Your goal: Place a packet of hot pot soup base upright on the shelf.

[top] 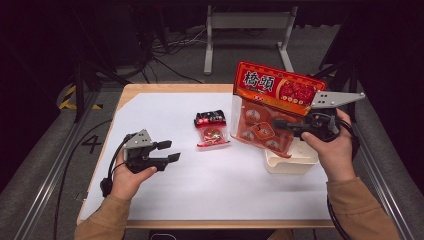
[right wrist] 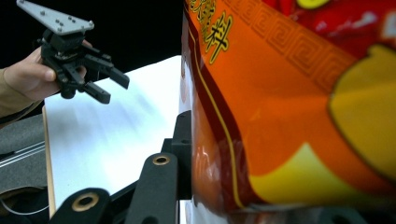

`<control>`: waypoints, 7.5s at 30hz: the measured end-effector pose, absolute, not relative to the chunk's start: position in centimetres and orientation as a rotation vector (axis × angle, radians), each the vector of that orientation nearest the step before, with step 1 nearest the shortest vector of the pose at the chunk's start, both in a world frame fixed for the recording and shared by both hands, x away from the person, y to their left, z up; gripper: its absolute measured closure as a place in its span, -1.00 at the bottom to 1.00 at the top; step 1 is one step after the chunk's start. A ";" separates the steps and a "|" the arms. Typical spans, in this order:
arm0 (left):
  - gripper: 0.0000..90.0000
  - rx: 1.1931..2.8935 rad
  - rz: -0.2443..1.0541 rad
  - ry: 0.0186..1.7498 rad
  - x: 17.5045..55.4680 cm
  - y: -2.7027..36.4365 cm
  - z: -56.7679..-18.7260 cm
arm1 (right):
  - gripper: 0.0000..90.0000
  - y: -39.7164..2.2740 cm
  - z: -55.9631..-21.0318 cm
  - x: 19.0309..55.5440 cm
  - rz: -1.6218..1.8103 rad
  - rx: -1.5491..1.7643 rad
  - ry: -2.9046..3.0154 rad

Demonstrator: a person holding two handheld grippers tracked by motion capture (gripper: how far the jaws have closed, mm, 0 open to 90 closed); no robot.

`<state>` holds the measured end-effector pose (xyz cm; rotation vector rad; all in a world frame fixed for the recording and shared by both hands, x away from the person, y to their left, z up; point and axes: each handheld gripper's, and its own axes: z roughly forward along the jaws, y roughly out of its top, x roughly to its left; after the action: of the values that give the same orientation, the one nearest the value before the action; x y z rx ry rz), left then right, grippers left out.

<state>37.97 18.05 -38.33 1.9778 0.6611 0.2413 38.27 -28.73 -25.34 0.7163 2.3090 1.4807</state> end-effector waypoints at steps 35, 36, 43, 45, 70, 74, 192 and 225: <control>-0.13 1.987 0.250 0.764 39.0 20.5 -40.8 | 0.57 -33.6 -23.5 40.7 1.334 0.857 2.118; -0.13 1.987 0.250 0.764 39.0 20.5 -40.8 | 0.57 -33.7 -23.6 40.7 1.322 0.853 2.112; -0.13 1.983 0.244 0.762 39.0 20.5 -40.8 | 0.57 -34.4 -24.1 40.9 1.334 0.828 2.105; -0.13 1.983 0.242 0.760 39.0 20.5 -40.8 | 0.57 -34.7 -24.5 40.9 1.382 0.770 2.106; -0.12 1.980 0.228 0.762 39.0 20.4 -41.0 | 0.57 -36.6 -28.7 41.8 1.435 0.759 2.123; -0.12 1.981 0.218 0.768 38.9 20.4 -41.0 | 0.57 -36.6 -29.3 41.9 1.426 0.782 2.130; -0.31 1.924 0.203 0.804 39.4 20.2 -40.6 | -0.32 -28.6 -34.6 32.1 1.546 0.684 2.218; -0.43 1.889 0.221 0.846 46.8 16.1 -39.4 | -0.12 -25.5 -38.4 32.9 1.597 0.558 2.298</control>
<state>46.76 16.08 -39.40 1.8887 0.8463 0.2214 32.88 -25.51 -38.39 0.5577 2.2984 1.5971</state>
